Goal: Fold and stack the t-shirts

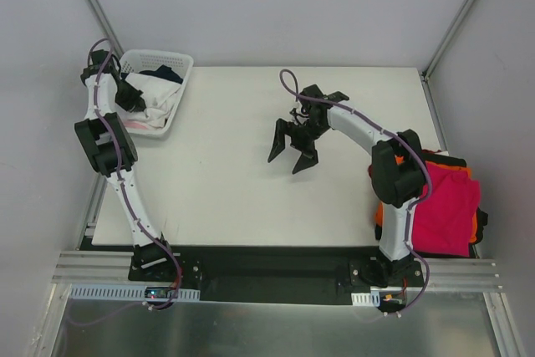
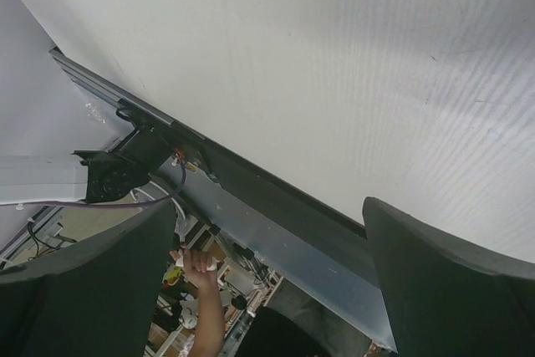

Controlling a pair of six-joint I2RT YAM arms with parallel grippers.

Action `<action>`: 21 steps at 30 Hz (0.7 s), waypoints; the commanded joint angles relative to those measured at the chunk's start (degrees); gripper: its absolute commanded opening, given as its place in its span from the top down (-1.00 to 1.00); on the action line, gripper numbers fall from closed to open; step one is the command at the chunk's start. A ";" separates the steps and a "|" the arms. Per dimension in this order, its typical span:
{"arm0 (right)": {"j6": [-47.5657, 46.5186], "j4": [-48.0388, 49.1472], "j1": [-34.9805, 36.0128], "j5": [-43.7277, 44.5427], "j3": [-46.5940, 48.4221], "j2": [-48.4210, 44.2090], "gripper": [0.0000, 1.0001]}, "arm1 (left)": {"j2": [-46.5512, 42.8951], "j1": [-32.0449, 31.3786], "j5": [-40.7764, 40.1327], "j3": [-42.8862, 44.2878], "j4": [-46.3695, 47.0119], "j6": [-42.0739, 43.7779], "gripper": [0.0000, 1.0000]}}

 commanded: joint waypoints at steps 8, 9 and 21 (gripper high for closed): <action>-0.38 -3.31 -0.69 2.35 -1.94 -3.40 -0.96 | -2.45 1.53 -21.65 2.64 -1.56 -7.57 1.00; -0.12 -2.87 -0.69 2.35 -2.55 -3.84 -0.97 | -2.89 1.62 -22.09 2.20 -1.56 -8.02 1.00; 1.82 0.21 0.19 0.85 -2.56 -4.11 -0.97 | -10.27 0.39 -4.44 -2.46 3.71 -4.86 -0.99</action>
